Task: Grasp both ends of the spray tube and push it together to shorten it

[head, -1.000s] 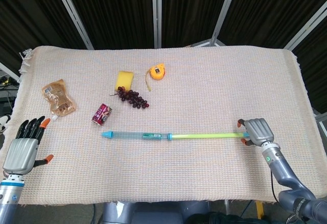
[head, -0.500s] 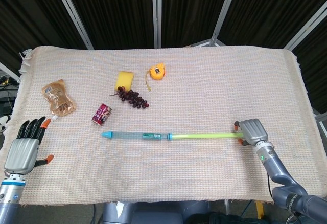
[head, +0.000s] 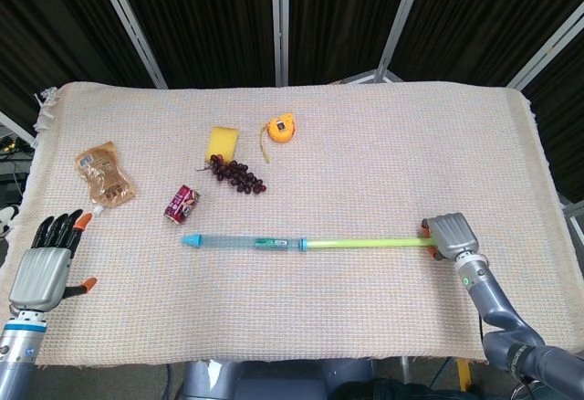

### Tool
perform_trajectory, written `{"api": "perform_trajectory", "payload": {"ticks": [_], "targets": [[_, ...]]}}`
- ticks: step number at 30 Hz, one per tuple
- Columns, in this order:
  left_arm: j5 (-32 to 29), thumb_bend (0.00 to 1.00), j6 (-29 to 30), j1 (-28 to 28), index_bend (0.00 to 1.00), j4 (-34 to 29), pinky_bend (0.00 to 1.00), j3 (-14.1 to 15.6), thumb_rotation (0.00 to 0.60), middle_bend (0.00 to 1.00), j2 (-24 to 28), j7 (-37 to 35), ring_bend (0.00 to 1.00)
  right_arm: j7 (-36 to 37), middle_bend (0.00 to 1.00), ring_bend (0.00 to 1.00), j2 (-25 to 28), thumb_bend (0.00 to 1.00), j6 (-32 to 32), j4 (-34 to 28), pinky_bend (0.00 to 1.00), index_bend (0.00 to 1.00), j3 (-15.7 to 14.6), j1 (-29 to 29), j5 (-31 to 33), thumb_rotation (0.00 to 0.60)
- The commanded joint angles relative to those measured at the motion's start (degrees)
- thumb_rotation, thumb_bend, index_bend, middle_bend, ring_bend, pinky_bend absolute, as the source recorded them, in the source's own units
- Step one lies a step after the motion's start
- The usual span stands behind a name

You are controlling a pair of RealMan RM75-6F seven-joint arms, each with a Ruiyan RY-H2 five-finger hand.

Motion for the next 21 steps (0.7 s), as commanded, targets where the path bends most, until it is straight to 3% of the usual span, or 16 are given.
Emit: {"api": "perform_trajectory", "payload": {"ticks": [1, 4, 6, 7, 9, 12, 14, 17, 21], "targets": [[-0.1, 0.0, -0.4, -0.2, 0.0, 0.1, 0.0, 0.0, 0.6, 0.0, -0.2, 0.1, 0.0, -0.2, 1.0, 1.0, 0.1, 0.37, 0.1, -0.3, 1.0, 0.65, -0.1, 0.0, 0.3, 0.6], [-0.3, 0.0, -1.8, -0.9, 0.0, 0.2, 0.0, -0.1, 0.6, 0.01, -0.6, 0.4, 0.0, -0.3, 1.0, 1.0, 0.6, 0.39, 0.5, -1.1, 1.0, 0.67, -0.1, 0.0, 0.2, 0.6], [-0.4, 0.0, -3.1, -2.0, 0.0, 0.4, 0.06, -0.5, 0.6, 0.14, -1.2, 0.3, 0.14, -0.4, 1.0, 1.0, 1.1, 0.4, 0.8, -2.2, 1.0, 0.68, -0.3, -0.1, 0.0, 0.6], [-0.3, 0.0, -4.0, -2.8, 0.0, 0.7, 0.17, -0.9, 0.6, 0.28, -1.7, 0.1, 0.29, -0.5, 1.0, 1.0, 1.3, 0.41, 0.9, -2.6, 1.0, 0.68, -0.3, -0.1, -0.1, 0.6], [0.0, 0.0, -5.8, -4.5, 0.0, 1.3, 0.49, -1.7, 0.6, 0.56, -2.7, -0.5, 0.56, -0.8, 1.0, 1.0, 1.7, 0.41, 1.2, -3.4, 1.0, 0.68, -0.4, -0.2, 0.0, 0.6], [1.9, 0.01, -10.6, -9.3, 0.06, 3.3, 0.81, -3.4, 0.6, 0.74, -5.2, -2.7, 0.73, -1.4, 1.0, 1.0, 2.4, 0.41, 1.5, -4.9, 1.0, 0.68, -0.2, -0.2, 0.6, 0.6], [3.0, 0.05, -12.9, -11.9, 0.14, 5.4, 0.93, -4.2, 0.6, 0.8, -7.0, -3.8, 0.79, -2.0, 1.0, 1.0, 2.6, 0.41, 1.7, -5.6, 1.0, 0.68, -0.2, -0.2, 1.1, 0.6], [3.2, 0.12, -17.3, -15.7, 0.24, 8.0, 1.0, -5.1, 0.6, 0.84, -9.4, -5.5, 0.83, -3.1, 1.0, 1.0, 2.9, 0.42, 1.9, -6.4, 1.0, 0.68, -0.1, -0.1, 2.0, 0.6], [-0.2, 0.21, -23.1, -19.5, 0.32, 10.0, 1.0, -6.3, 0.6, 0.87, -12.2, -5.4, 0.85, -4.2, 1.0, 1.0, 3.3, 0.43, 2.2, -7.2, 1.0, 0.69, 0.1, 0.0, 3.1, 0.6]]}}
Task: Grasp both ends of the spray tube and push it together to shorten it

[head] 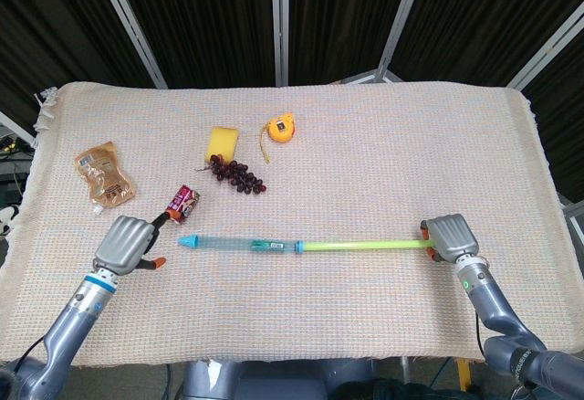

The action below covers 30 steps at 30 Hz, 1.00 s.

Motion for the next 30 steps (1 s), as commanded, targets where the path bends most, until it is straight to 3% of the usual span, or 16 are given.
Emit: {"api": "perform_trajectory", "payload": {"ticks": [1, 10, 17, 30], "targets": [[-3.2, 0.22, -5.5, -4.1, 0.33, 2.8, 1.0, -1.6, 0.6, 0.88, -3.6, -0.6, 0.86, -0.6, 1.0, 1.0, 0.3, 0.43, 0.2, -0.5, 1.0, 0.69, 0.1, 0.1, 0.6, 0.6], [-11.7, 0.23, -11.9, -8.7, 0.4, 8.6, 1.0, -2.6, 0.6, 0.91, -10.1, 1.7, 0.88, -2.3, 1.0, 1.0, 1.3, 0.43, 0.9, -2.1, 1.0, 0.69, 0.2, 0.3, 2.6, 0.6], [-16.2, 0.24, -14.7, -10.6, 0.41, 10.8, 1.0, -3.1, 0.6, 0.91, -12.2, 2.2, 0.88, -3.1, 1.0, 1.0, 1.6, 0.43, 1.3, -2.9, 1.0, 0.69, 0.1, 0.4, 3.2, 0.6], [-21.0, 0.25, -15.4, -13.3, 0.44, 12.5, 1.0, -2.7, 0.6, 0.91, -15.4, 3.7, 0.88, -3.5, 1.0, 1.0, 2.3, 0.43, 1.8, -3.8, 1.0, 0.69, -0.1, 0.5, 4.1, 0.6]]}}
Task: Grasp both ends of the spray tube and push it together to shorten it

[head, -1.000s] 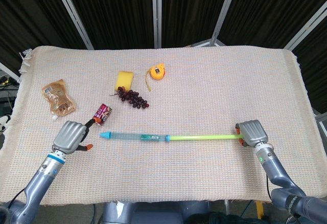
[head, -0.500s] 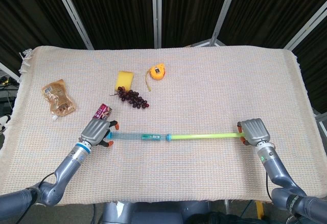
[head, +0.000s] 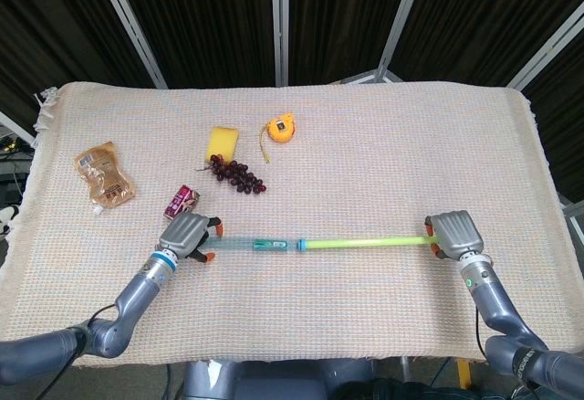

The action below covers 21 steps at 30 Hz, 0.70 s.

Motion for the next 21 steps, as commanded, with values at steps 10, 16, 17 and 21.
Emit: {"api": "perform_trajectory", "payload": {"ticks": [10, 16, 17, 21], "targets": [[-1.8, 0.37, 1.2, -1.1, 0.61, 1.1, 1.0, 0.4, 0.6, 0.92, -1.9, 0.3, 0.88, 0.9, 1.0, 1.0, 0.8, 0.43, 0.6, -0.4, 1.0, 0.69, -0.2, -0.2, -0.5, 0.6], [-1.6, 0.42, 2.3, -1.1, 0.72, 0.7, 1.0, 0.3, 0.6, 0.92, -1.7, 0.1, 0.88, 1.0, 1.0, 1.0, 1.4, 0.43, 1.1, -1.3, 1.0, 0.69, -0.2, -0.2, -0.9, 0.6], [-1.7, 0.42, 2.4, -1.1, 0.73, 0.6, 1.0, 0.3, 0.6, 0.92, -1.6, 0.1, 0.88, 1.0, 1.0, 1.0, 1.5, 0.43, 1.1, -1.5, 1.0, 0.69, -0.2, -0.1, -0.9, 0.6], [-1.9, 0.42, 3.1, -1.2, 0.74, -0.1, 1.0, 0.1, 0.6, 0.93, -1.2, 0.4, 0.88, 0.9, 1.0, 1.0, 2.0, 0.43, 1.3, -3.0, 1.0, 0.69, -0.1, 0.0, -1.3, 0.6]]}}
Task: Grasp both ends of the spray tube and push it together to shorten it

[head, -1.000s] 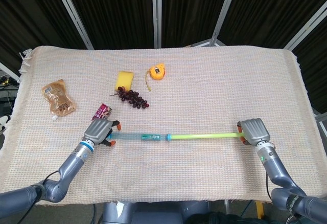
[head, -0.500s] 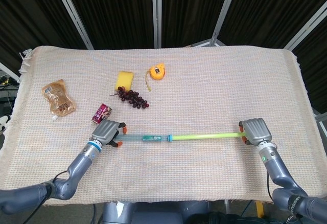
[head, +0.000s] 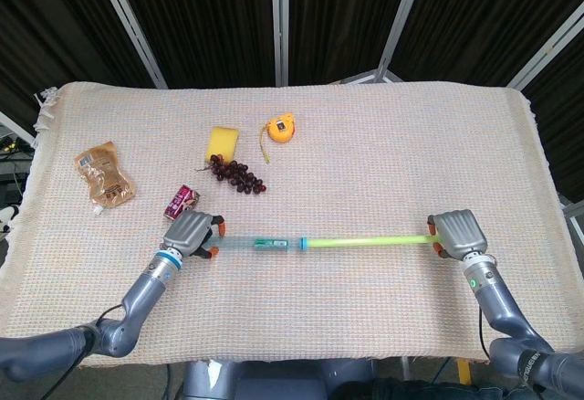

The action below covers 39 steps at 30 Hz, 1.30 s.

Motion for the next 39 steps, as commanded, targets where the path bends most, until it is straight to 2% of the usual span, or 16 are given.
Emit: {"api": "perform_trajectory", "payload": {"ticks": [1, 20, 39], "targets": [[-0.3, 0.42, 0.4, -0.1, 0.75, -0.8, 1.0, -0.3, 0.6, 0.93, 0.3, 0.2, 0.88, -0.2, 1.0, 1.0, 0.5, 0.43, 0.1, -1.6, 1.0, 0.69, 0.1, 0.3, -0.2, 0.6], [-5.2, 0.42, 2.6, -3.6, 0.8, -6.1, 1.0, -2.3, 0.6, 0.93, -0.2, 5.2, 0.88, -9.7, 1.0, 1.0, -2.0, 0.43, 0.6, -10.8, 1.0, 0.69, 1.7, 5.8, 3.2, 0.6], [-9.3, 0.42, 3.5, -5.7, 0.8, -8.1, 1.0, -2.7, 0.6, 0.93, -0.1, 7.1, 0.88, -17.1, 1.0, 1.0, -7.6, 0.44, 1.5, -13.3, 1.0, 0.69, 2.3, 11.7, 9.1, 0.6]]}}
